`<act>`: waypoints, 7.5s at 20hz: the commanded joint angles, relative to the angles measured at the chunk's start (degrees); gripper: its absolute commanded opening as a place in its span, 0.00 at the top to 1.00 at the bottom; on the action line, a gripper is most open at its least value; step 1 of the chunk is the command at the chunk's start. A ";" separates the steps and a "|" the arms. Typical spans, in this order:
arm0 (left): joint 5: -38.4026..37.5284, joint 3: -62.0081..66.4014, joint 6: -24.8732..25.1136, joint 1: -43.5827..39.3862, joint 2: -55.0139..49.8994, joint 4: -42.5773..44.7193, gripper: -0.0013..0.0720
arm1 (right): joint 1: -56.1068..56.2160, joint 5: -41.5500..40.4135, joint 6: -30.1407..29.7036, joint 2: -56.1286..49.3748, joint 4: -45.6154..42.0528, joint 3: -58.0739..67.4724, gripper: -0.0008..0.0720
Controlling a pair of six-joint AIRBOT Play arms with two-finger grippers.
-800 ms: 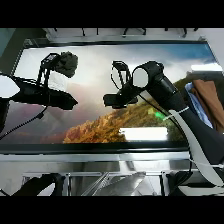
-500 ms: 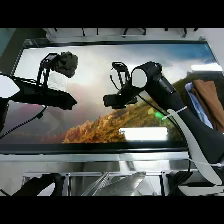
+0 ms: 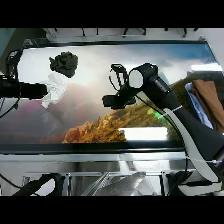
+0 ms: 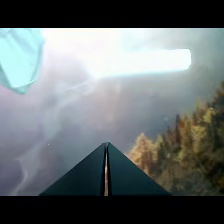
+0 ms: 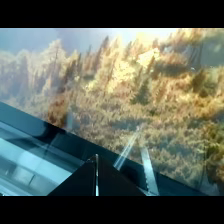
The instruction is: Fold the shirts.
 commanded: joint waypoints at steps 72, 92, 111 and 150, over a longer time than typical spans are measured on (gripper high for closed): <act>9.70 -19.06 6.10 -10.27 -13.55 -26.67 0.09 | -25.03 0.55 -13.90 25.64 4.72 -28.02 0.26; 4.46 -3.58 11.58 -19.12 -35.52 -26.60 0.96 | -25.03 -2.64 -14.01 25.11 5.25 -28.04 0.27; -3.50 -3.63 9.77 -20.15 -18.53 -19.23 0.96 | -12.17 -26.71 -20.61 5.68 12.61 -27.89 0.08; -10.25 -3.85 1.75 0.26 22.88 2.38 0.96 | -38.47 -17.88 -13.55 40.41 -0.17 -27.50 0.96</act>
